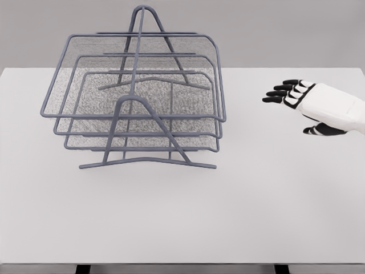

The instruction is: Pull out the upper folder box with right arm

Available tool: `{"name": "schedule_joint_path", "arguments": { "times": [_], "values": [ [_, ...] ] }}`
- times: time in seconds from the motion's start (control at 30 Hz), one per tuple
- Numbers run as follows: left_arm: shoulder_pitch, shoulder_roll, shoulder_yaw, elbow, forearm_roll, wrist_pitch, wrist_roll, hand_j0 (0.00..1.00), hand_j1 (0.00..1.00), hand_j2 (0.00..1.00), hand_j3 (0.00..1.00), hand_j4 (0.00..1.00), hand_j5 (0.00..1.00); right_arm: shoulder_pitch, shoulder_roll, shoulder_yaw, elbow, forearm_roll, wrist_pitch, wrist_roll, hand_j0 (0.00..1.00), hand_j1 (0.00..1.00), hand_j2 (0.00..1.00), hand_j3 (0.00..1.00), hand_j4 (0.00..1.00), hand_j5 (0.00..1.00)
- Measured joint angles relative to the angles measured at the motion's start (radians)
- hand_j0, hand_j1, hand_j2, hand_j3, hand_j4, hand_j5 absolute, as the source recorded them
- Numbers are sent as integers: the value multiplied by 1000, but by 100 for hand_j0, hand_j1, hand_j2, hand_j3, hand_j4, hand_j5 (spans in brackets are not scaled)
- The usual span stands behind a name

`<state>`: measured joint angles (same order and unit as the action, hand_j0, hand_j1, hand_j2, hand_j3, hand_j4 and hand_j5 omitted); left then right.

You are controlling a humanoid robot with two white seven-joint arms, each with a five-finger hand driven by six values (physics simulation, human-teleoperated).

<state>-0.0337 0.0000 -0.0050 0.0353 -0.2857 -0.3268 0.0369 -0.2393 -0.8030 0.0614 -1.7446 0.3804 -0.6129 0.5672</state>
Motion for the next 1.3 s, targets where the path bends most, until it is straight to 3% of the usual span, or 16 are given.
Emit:
{"name": "schedule_joint_path", "arguments": {
  "times": [0.17, 0.4, 0.6, 0.9, 1.3],
  "values": [
    [0, 0, 0, 0, 0, 0, 0, 100, 100, 100, 100, 100, 100, -158, 50, 19, 39, -40, 1, 35, 100, 100, 100, 100, 100, 100],
    [0, 0, 0, 0, 0, 0, 0, 100, 100, 100, 100, 100, 100, -373, 121, 210, 114, -53, 0, 43, 100, 100, 100, 100, 100, 100],
    [0, 0, 0, 0, 0, 0, 0, 100, 100, 100, 100, 100, 100, -456, 166, 345, 183, -46, 0, 44, 100, 100, 100, 100, 100, 100],
    [0, 0, 0, 0, 0, 0, 0, 100, 100, 100, 100, 100, 100, -463, 192, 428, 207, -15, -1, 44, 100, 100, 100, 100, 100, 100],
    [0, 0, 0, 0, 0, 0, 0, 100, 100, 100, 100, 100, 100, -397, 166, 449, 213, -19, 5, 42, 100, 100, 100, 100, 100, 100]
  ]
}}
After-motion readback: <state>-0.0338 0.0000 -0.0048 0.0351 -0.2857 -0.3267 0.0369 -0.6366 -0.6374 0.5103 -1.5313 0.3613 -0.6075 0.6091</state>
